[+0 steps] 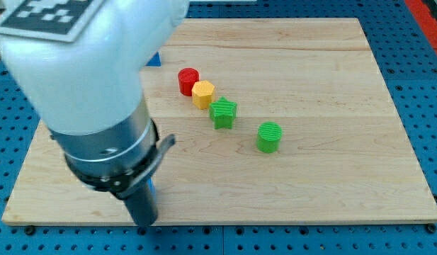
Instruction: Place the blue cube to the bottom left corner
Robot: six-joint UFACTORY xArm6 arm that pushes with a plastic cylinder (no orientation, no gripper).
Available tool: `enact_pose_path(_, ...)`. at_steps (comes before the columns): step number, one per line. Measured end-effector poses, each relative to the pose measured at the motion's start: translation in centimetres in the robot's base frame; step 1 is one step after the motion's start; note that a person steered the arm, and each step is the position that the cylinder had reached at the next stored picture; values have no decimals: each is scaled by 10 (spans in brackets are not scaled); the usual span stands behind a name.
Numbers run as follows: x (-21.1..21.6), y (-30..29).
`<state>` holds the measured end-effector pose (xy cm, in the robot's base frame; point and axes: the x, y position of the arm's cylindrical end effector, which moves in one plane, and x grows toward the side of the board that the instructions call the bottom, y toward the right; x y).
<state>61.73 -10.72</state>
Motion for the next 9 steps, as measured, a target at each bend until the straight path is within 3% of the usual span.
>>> enact_pose_path(1,0,-7)
enact_pose_path(2,0,53)
enact_pose_path(3,-31,63)
enact_pose_path(4,-31,-22)
enact_pose_path(6,-26,-97)
enact_pose_path(7,-28,-74)
enact_pose_path(9,-56,129)
